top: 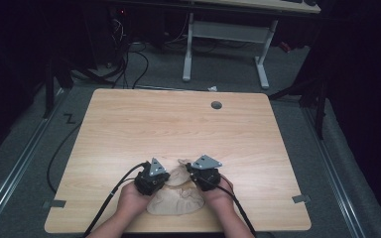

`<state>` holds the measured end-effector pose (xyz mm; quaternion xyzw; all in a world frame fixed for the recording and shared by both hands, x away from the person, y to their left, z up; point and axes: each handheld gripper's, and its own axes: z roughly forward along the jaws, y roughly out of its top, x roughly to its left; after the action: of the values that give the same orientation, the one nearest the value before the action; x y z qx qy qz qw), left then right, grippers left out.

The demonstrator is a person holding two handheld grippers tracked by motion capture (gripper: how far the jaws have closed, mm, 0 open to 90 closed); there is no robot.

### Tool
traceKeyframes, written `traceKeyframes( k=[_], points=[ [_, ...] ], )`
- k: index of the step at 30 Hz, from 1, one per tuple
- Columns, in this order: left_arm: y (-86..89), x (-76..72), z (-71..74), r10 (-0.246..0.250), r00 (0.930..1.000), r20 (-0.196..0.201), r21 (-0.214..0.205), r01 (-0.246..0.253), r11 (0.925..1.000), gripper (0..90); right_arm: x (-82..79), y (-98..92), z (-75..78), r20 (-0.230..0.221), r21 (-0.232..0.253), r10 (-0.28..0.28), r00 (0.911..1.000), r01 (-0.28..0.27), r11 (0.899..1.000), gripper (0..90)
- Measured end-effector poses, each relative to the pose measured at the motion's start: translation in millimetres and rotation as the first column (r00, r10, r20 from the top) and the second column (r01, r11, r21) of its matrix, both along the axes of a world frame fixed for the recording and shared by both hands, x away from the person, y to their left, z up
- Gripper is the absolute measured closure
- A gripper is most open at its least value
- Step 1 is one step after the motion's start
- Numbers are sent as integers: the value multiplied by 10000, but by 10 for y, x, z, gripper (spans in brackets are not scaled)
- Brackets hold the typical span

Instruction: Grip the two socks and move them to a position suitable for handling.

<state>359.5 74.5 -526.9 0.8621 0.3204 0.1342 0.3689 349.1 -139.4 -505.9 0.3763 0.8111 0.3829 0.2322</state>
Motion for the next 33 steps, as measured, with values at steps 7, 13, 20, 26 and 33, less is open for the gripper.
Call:
traceKeyframes(
  k=[7, 13, 20, 26, 33],
  points=[
    [39, -8, 0, 61, 10000, 0, -16, -61, 10000, 877, -102, -483, 24, -61, -110, -1098, 9939, 1097, 9939, 855],
    [64, -1, 1, 134, 9999, 49, 38, -134, 9999, 873, -102, -603, 64, 133, 32, -1563, 9876, 1563, 9877, 853],
    [150, 27, 4, 399, 9992, 20, 43, -399, 9992, 870, -8, -570, -31, -459, -70, -1504, 9876, 1502, 9886, 798],
    [290, -21, 9, 656, 9978, 79, 194, -657, 9977, 864, 0, -492, -103, -1066, 179, -1025, 9890, 1050, 9943, 692],
    [436, -89, 45, 851, 9963, 68, 196, -853, 9962, 772, -20, -325, -152, -1223, -68, -450, 9915, 445, 9990, 635]
  ],
)
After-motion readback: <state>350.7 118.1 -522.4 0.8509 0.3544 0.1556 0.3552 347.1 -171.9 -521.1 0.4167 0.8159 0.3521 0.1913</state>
